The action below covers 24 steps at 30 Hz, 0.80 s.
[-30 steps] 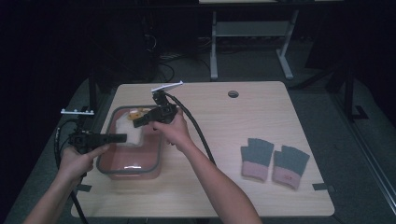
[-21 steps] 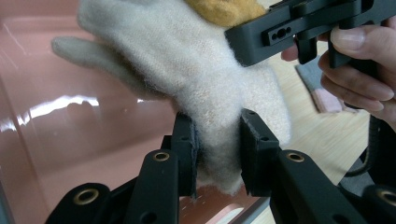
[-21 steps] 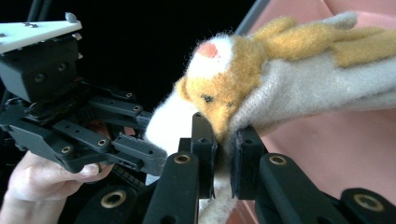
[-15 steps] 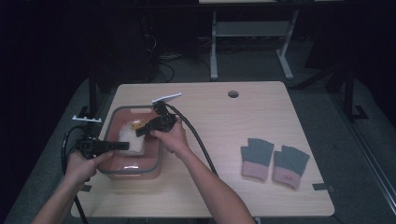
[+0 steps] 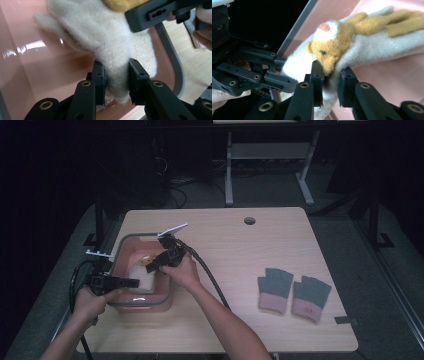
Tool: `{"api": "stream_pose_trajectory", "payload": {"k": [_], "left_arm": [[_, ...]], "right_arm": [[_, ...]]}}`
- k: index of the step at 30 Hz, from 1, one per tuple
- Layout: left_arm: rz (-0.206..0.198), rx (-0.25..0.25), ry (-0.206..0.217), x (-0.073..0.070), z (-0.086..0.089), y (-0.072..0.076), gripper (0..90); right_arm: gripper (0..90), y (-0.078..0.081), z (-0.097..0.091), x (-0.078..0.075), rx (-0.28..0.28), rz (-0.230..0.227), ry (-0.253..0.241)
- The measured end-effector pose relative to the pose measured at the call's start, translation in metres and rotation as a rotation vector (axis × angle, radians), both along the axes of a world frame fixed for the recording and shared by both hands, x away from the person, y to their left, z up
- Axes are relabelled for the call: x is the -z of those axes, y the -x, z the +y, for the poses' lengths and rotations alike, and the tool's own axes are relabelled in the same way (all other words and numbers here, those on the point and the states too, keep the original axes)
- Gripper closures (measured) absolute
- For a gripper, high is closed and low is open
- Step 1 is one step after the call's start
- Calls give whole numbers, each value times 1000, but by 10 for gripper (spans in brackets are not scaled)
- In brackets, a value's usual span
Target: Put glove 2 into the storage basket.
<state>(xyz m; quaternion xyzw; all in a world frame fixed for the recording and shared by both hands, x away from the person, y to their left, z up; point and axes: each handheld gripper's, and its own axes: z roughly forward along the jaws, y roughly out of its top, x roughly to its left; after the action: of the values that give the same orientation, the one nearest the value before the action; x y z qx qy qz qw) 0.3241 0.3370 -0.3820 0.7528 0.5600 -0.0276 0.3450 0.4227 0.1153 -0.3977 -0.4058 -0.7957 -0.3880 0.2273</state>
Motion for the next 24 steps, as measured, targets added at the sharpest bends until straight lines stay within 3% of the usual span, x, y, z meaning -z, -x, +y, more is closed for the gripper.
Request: {"api": "stream_pose_trajectory", "payload": {"k": [9,15,18,24], "left_arm": [[23,-23,-8,7,-5,-3,713],[29,-16,-47,7,-7,-2,712],[34,-19,-50,8,-7,-1,705],[18,-44,-61,2,-3,1,604]], "right_arm": [[648,-1,-5,-5,10,-46,51],[602,-1,-11,-10,30,-60,73],[580,-2,-15,-12,24,-51,22],[584,0,-19,-14,7,-63,37]]}}
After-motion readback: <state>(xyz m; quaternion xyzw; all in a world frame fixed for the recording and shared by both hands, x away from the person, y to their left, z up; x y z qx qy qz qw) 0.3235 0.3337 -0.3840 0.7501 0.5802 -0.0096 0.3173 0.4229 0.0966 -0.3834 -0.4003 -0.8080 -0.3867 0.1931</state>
